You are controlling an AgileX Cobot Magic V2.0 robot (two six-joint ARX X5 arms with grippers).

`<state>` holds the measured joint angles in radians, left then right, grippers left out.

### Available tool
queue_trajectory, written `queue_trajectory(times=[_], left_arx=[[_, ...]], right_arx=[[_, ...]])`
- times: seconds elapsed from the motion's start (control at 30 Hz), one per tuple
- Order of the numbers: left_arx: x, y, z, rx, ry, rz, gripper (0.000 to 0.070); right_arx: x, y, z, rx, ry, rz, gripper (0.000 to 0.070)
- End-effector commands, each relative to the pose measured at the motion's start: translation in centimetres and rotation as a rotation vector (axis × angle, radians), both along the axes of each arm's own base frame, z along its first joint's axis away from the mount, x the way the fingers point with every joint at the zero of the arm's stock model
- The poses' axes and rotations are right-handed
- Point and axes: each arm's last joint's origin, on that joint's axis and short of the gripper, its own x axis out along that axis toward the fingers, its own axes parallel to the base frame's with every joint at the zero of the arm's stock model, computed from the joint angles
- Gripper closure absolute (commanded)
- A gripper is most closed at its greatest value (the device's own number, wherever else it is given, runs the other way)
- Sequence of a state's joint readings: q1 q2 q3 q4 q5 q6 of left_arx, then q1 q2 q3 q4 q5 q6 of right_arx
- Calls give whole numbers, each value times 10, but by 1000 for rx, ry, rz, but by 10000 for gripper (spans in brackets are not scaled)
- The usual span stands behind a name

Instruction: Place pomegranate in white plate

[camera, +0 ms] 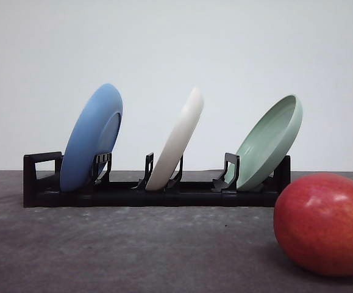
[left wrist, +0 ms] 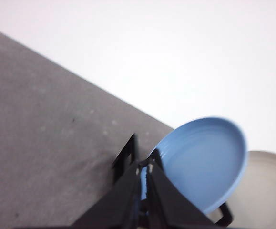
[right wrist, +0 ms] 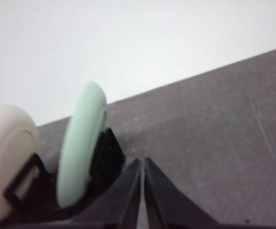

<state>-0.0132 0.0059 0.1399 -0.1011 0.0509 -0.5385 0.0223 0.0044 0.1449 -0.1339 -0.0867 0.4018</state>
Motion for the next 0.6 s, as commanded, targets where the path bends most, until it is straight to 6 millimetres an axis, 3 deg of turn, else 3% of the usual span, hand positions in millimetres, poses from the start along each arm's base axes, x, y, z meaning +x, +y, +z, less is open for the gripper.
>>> queue_trajectory(times=[0.0,0.3,0.57], left_arx=[[-6,0,16,31,-1,3,697],[-28,0,66,145,239,-10,697],[-21,-1,80,168,450,-84,697]], right_arx=[[-6,0,16,19,-13,6,692],[-26,1,63,-12,136,56,692],[-12,5,72,-6,290,180,692]])
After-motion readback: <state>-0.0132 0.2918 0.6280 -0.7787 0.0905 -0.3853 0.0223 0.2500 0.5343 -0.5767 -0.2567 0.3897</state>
